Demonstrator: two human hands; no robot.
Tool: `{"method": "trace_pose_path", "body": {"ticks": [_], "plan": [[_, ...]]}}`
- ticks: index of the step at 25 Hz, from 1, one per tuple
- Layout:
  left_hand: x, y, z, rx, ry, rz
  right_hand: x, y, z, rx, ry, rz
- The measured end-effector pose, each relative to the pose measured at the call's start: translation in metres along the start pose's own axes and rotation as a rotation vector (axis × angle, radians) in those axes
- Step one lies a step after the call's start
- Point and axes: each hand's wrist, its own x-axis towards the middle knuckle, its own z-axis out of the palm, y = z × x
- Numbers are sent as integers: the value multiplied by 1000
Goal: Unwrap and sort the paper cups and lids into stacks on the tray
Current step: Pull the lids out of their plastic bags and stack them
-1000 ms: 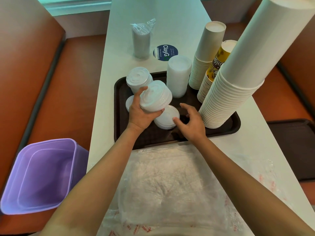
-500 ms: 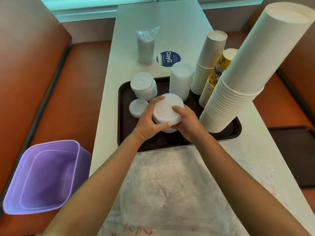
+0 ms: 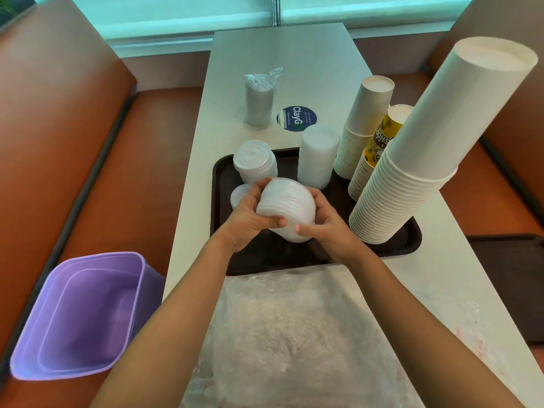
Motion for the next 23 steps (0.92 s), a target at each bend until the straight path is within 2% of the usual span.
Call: {"method": "trace_pose_path", "body": {"ticks": [7,14,20,23], "plan": [[-7,3,3,69,11,44,1,-4,-7,133,99,14],[-9,-2,4,-24,-27,2,2,-11,-5,157,203,116],[-12,7,9,196,-37,5,4,-15,-9,127,182,210],[-13,7,11,238,-45,17,7,-16,-7,124,244,213]]}}
